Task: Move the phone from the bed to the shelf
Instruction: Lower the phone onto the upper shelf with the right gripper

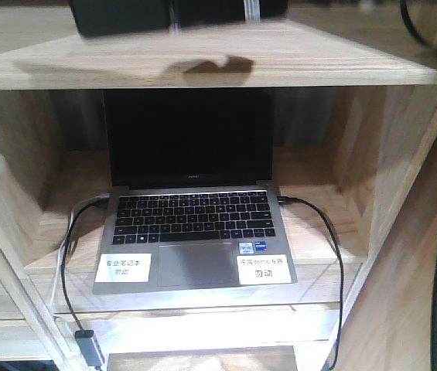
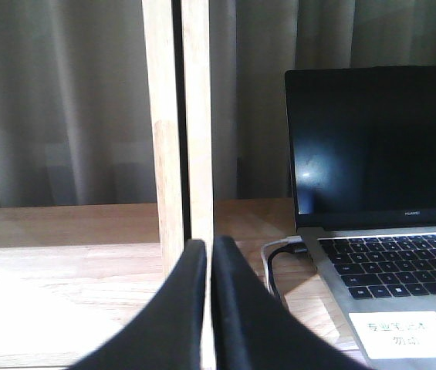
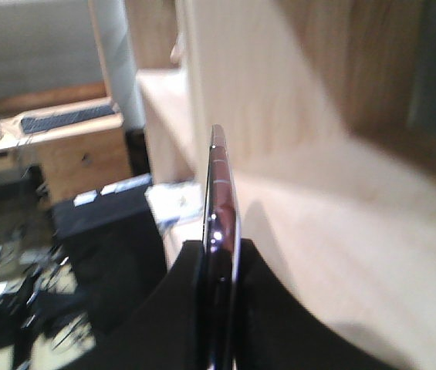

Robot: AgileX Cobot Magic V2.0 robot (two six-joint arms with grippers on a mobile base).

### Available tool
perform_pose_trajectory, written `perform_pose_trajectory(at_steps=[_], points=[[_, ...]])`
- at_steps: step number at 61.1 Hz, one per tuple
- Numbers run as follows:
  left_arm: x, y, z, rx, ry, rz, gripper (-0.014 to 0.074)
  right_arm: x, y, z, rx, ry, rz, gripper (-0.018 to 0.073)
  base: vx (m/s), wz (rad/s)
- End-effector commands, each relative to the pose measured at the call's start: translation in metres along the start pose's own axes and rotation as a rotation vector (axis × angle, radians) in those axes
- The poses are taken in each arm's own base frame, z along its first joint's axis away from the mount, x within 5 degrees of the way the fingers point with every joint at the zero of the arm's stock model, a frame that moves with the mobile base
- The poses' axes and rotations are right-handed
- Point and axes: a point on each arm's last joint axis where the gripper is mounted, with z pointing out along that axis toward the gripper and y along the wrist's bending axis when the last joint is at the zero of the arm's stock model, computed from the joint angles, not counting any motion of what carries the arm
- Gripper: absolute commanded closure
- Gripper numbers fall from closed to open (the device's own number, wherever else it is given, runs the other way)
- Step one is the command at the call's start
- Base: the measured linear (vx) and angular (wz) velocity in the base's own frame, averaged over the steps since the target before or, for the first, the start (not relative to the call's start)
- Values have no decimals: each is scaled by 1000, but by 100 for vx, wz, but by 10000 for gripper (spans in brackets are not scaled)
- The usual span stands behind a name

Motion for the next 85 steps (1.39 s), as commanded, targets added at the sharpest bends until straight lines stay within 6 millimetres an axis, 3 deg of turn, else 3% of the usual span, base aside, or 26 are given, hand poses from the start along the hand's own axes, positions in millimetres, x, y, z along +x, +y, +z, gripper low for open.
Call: perform_pose_trajectory(at_steps=[1, 10, 26, 47, 62, 85], points=[[-15, 0, -1, -2, -94, -19, 595, -33, 3, -4, 7, -144, -8, 561, 0, 0], [-15, 0, -1, -2, -94, -19, 595, -44, -7, 18, -19, -173, -8, 561, 0, 0], [-15, 0, -1, -2, -94, -19, 595, -45, -24, 78, 37, -218, -6, 561, 0, 0], [-15, 0, -1, -2, -94, -19, 595, -4, -64, 135, 137, -202, 93, 561, 0, 0], [-15, 0, -1, -2, -94, -19, 595, 22, -85, 153, 177, -168, 123, 561, 0, 0], [-15, 0, -1, -2, -94, -19, 595, 26, -95, 156, 235, -182, 129, 536, 0, 0]])
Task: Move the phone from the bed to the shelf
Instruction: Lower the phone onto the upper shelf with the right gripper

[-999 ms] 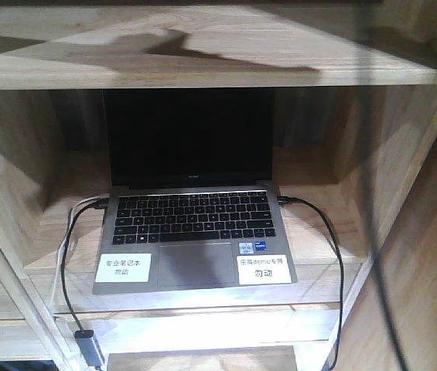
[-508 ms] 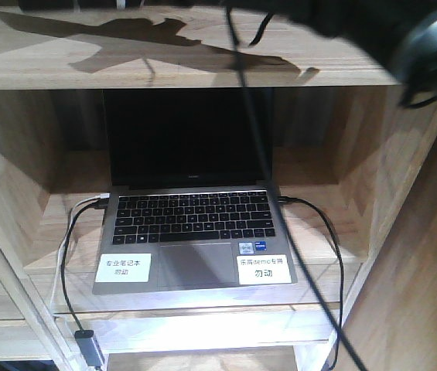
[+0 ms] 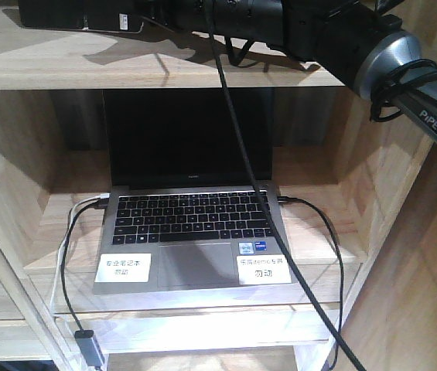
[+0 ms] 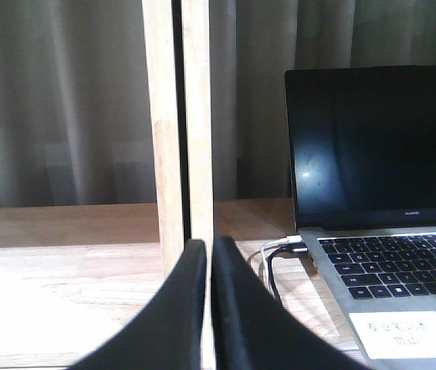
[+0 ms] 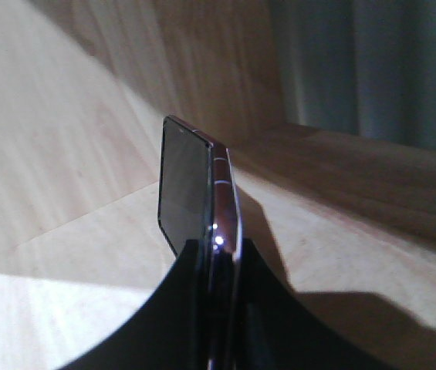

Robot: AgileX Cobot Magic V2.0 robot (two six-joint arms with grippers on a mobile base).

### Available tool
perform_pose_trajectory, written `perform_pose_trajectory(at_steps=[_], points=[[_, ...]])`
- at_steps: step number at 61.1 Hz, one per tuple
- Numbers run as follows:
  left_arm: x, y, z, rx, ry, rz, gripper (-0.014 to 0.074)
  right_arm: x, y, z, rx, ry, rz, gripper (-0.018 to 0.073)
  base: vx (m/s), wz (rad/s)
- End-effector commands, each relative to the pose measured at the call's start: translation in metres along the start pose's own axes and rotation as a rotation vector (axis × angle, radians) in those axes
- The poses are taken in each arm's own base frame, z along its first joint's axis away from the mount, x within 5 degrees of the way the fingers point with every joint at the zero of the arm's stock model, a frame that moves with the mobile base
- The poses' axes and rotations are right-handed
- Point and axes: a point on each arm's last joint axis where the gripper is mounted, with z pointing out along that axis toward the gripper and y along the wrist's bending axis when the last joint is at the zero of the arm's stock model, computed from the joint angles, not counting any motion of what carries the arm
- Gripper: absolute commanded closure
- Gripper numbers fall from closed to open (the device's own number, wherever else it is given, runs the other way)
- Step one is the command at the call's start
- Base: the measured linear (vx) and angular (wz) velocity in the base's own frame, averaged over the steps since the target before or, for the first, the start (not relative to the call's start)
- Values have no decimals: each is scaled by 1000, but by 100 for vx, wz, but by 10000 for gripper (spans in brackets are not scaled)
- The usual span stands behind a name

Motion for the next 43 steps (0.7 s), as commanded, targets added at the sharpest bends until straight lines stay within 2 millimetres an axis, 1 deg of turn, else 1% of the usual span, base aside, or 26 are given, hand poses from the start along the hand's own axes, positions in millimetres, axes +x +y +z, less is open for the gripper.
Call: perform_pose_trajectory(at_steps=[1, 8, 13, 21, 22, 28, 33, 38, 43], points=[[-15, 0, -1, -2, -94, -19, 595, -37, 15, -19, 15, -119, -25, 531, 0, 0], [-15, 0, -1, -2, -94, -19, 595, -37, 15, -18, 16, -117, -26, 467, 0, 0], [-15, 0, -1, -2, -94, -19, 595, -37, 15, -18, 18, -114, -36, 388, 0, 0], [-15, 0, -1, -2, -94, -19, 595, -35, 14, -18, 28, -99, -66, 191, 0, 0], [-15, 0, -1, -2, -94, -19, 595, -35, 14, -18, 31, -97, -72, 153, 0, 0], [-15, 0, -1, -2, -94, -19, 595, -35, 13, -18, 43, -91, -89, -15, 0, 0], [-15, 0, -1, -2, -94, -19, 595, -34, 12, -18, 53, -88, -101, -115, 0, 0], [-15, 0, -1, -2, -94, -19, 595, -36, 13, -19, 53, -90, -104, -170, 0, 0], [-15, 0, -1, -2, -94, -19, 595, -37, 13, -20, 52, -93, -106, -166, 0, 0]])
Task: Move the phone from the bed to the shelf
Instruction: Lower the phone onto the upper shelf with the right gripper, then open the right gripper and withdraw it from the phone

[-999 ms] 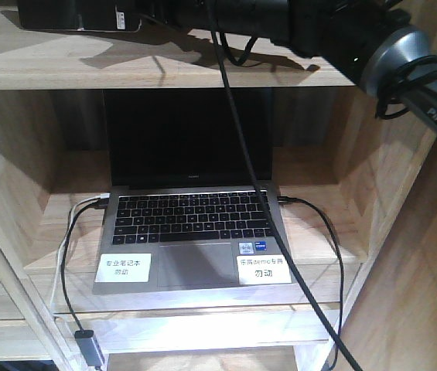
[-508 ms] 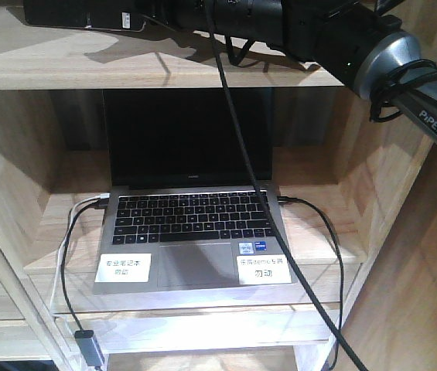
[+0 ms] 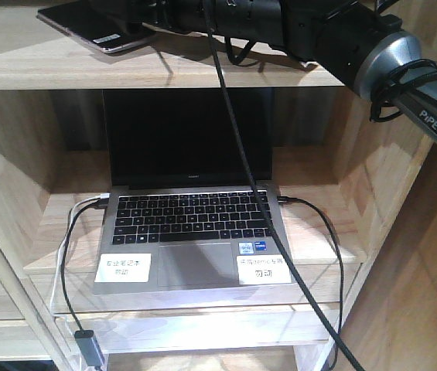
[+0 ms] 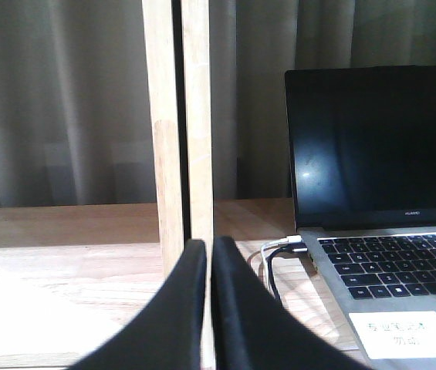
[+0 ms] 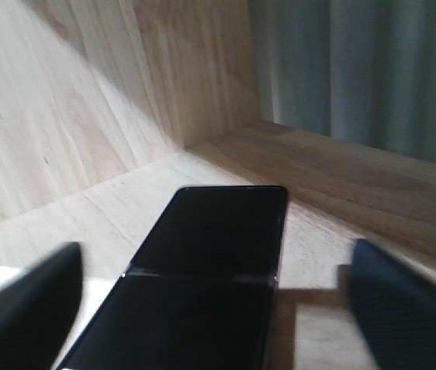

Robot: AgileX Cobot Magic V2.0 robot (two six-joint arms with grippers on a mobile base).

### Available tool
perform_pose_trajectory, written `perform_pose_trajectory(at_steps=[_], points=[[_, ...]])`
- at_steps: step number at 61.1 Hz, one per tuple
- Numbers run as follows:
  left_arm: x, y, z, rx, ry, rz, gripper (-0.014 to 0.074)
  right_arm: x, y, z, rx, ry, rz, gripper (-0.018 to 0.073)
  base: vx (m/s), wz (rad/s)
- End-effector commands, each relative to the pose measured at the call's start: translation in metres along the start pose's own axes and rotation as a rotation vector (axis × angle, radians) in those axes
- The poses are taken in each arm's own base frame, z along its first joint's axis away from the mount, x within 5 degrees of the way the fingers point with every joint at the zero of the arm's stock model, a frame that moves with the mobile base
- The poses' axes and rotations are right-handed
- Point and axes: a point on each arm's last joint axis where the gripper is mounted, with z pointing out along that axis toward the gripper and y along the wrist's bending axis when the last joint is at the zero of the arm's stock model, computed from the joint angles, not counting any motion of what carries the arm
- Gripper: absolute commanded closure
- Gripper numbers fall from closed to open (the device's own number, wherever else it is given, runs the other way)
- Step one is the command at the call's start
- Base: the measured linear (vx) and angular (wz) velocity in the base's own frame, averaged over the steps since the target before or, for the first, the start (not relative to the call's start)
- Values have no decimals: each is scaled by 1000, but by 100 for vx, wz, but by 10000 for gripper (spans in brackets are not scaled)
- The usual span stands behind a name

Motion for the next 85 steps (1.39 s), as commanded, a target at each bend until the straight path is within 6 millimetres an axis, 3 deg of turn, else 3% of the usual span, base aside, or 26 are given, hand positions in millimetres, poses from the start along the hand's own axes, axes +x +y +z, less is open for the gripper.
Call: perform_pose_trajectory(at_steps=[1, 13, 22, 31, 40, 56, 66, 85], points=[[-15, 0, -1, -2, -94, -19, 595, -40, 14, -22, 14, -112, -34, -164, 0, 0], [-15, 0, -1, -2, -94, -19, 595, -40, 17, -23, -9, -102, -26, -118, 0, 0], [-15, 0, -1, -2, -94, -19, 595, -44, 24, -27, -45, -91, -38, -19, 0, 0], [-15, 0, -1, -2, -94, -19, 595, -54, 32, -38, -53, -96, -76, 196, 0, 0], [-15, 0, -1, -2, -94, -19, 595, -68, 44, -51, -82, -104, -91, 571, 0, 0], [-15, 0, -1, -2, -94, -19, 595, -81, 56, -72, -64, -85, -119, 564, 0, 0], [-15, 0, -1, -2, -94, -19, 595, -75, 59, -89, 17, -56, -108, 564, 0, 0], [-15, 0, -1, -2, -94, -19, 595, -55, 78, -156, 192, -104, -154, 564, 0, 0]])
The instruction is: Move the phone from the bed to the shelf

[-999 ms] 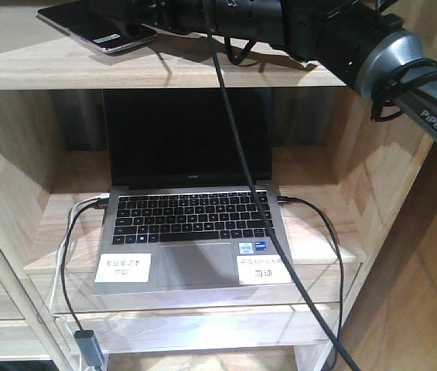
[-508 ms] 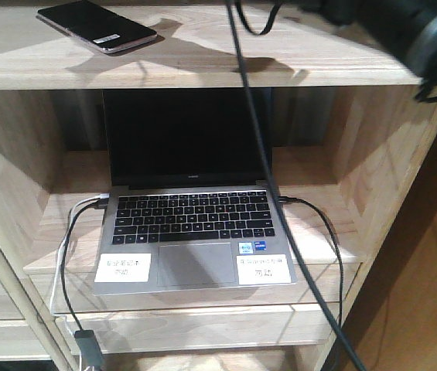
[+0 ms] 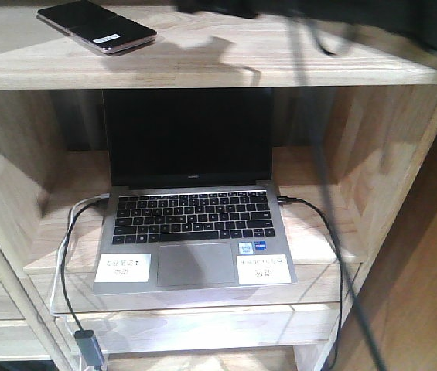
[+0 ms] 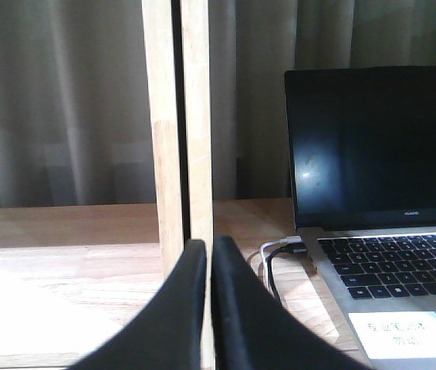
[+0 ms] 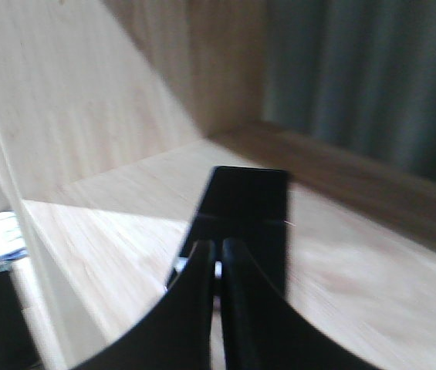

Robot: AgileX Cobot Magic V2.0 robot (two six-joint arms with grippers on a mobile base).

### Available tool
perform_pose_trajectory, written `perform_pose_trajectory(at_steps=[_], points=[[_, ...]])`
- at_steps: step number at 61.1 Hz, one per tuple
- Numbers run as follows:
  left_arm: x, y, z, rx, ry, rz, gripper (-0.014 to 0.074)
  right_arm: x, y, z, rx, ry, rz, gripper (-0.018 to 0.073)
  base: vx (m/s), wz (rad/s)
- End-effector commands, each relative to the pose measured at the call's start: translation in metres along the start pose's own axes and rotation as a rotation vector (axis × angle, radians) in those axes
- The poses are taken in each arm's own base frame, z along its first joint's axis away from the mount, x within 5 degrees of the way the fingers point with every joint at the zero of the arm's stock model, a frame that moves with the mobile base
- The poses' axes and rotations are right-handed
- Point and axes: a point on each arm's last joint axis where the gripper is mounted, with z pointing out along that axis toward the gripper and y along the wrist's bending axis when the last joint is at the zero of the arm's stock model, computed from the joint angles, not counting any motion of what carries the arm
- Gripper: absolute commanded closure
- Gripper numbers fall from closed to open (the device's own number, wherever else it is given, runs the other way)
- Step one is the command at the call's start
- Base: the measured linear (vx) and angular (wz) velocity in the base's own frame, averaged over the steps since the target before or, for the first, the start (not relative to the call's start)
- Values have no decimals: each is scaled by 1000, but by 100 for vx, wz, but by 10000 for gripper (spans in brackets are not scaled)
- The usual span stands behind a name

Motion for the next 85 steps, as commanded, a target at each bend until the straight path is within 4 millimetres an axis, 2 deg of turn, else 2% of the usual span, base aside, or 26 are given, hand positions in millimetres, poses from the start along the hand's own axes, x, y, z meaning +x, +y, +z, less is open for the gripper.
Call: perform_pose_trajectory(at_steps=[1, 17, 24, 50, 60, 70, 85], points=[[-15, 0, -1, -2, -94, -19, 595, -20, 8, -40, 98, -126, -11, 564, 0, 0], [-15, 0, -1, -2, -94, -19, 595, 16, 22, -100, 227, -135, -3, 564, 0, 0], [-15, 0, -1, -2, -94, -19, 595, 38, 30, -124, 257, -124, 5, 564, 0, 0], [-15, 0, -1, -2, -94, -19, 595, 125, 59, -194, 299, -105, 82, 564, 0, 0], [-15, 0, -1, -2, -94, -19, 595, 158, 65, -214, 335, -116, 105, 564, 0, 0], [-15, 0, -1, -2, -94, -19, 595, 179, 69, -228, 354, -137, 102, 564, 0, 0], [-15, 0, -1, -2, -94, -19, 595, 182, 72, -233, 351, -151, 98, 564, 0, 0]])
